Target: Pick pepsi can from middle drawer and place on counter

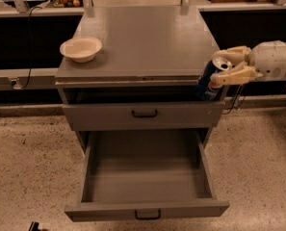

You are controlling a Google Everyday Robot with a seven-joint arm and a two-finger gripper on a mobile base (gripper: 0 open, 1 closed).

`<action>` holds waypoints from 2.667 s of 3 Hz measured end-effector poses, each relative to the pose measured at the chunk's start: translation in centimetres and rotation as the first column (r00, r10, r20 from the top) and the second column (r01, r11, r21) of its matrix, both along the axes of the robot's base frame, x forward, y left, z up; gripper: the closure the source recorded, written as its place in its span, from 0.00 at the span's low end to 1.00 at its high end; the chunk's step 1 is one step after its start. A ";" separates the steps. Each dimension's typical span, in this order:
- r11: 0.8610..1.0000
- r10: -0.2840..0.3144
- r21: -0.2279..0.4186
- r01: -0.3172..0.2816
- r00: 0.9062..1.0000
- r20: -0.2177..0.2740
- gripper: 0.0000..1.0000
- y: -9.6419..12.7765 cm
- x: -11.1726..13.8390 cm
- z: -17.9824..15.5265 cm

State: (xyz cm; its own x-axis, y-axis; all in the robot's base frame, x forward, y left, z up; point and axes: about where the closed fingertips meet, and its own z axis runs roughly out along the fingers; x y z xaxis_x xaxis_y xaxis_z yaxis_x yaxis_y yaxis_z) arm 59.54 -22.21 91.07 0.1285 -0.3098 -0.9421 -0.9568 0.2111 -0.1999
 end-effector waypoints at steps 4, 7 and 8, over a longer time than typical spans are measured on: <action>0.987 -0.150 -0.074 0.146 0.987 -0.052 1.00 6.7 11.2 4.5; 0.971 -0.230 -0.102 0.217 0.964 -0.135 0.58 7.3 14.0 1.8; 0.972 -0.225 -0.102 0.212 0.964 -0.138 0.36 7.6 14.1 1.6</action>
Offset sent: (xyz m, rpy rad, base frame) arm 0.1094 0.0701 0.0837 -0.0824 -0.0205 -0.0168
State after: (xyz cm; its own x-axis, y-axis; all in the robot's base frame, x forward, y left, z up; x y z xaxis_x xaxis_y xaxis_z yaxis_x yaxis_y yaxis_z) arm 73.62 -14.58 92.65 -0.0901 -0.3950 -0.9142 -0.9094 0.4069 -0.0862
